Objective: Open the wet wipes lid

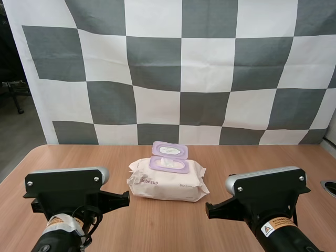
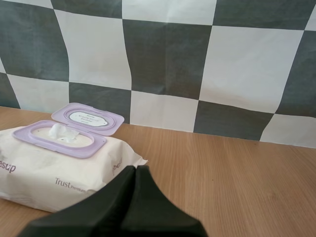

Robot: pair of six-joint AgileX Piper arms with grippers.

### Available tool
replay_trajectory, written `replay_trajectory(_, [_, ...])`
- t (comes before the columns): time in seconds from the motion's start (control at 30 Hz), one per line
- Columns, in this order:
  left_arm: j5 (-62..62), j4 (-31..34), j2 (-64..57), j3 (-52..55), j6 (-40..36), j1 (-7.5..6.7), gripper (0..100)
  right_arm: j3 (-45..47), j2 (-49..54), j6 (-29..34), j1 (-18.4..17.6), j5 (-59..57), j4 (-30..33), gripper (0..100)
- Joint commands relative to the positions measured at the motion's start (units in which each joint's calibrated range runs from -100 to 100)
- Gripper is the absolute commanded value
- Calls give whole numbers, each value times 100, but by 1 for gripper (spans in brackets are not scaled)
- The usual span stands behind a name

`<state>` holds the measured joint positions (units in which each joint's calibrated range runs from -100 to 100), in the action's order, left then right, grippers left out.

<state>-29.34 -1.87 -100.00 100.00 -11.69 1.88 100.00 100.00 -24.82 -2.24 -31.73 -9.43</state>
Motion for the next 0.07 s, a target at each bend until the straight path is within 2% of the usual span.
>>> replay_trajectory(0.0, [3, -8, 0, 0, -3, -3, 0, 0, 0, 2, 2, 9, -5, 0])
replay_trajectory(0.03, [3, -8, 0, 0, -3, -3, 0, 0, 0, 2, 2, 9, -5, 0])
